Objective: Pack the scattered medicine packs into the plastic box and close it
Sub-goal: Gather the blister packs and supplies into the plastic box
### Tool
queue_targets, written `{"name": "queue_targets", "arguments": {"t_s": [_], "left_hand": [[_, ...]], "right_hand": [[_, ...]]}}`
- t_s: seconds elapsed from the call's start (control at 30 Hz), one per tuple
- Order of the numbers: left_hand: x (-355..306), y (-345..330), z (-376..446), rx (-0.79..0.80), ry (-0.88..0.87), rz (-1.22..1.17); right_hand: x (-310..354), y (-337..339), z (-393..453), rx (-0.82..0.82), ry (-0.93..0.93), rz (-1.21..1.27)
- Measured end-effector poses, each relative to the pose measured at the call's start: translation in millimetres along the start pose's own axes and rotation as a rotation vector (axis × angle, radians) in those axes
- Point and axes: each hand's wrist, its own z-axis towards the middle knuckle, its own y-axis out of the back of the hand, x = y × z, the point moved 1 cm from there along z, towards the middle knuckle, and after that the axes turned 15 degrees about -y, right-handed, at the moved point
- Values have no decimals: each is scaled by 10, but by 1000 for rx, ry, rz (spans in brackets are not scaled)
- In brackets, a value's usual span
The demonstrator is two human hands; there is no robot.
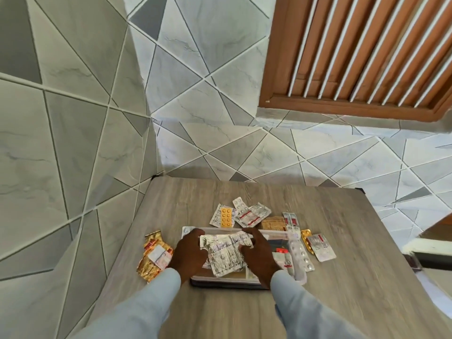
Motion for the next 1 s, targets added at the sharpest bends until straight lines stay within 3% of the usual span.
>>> {"name": "queue_targets", "arguments": {"t_s": [0.2, 0.33, 0.43, 0.63, 0.77, 0.9, 1.0], "left_hand": [[121, 96, 69, 324, -394, 646], [133, 77, 173, 523, -500, 673], [146, 86, 240, 560, -501, 656], [227, 45, 206, 474, -588, 768], [268, 61, 237, 324, -588, 694], [257, 300, 354, 91, -336, 424], [510, 486, 358, -72, -32, 242]], "right_hand": [[-89, -141, 79, -150, -22, -568], [-51, -116, 45, -129, 27, -683], [6, -156, 9, -44, 109, -818], [69, -120, -2, 8, 148, -999], [231, -23, 50, -42, 297, -1049], [410, 31, 215, -62, 336, -827], [510, 19, 426, -43, 274, -701]]}}
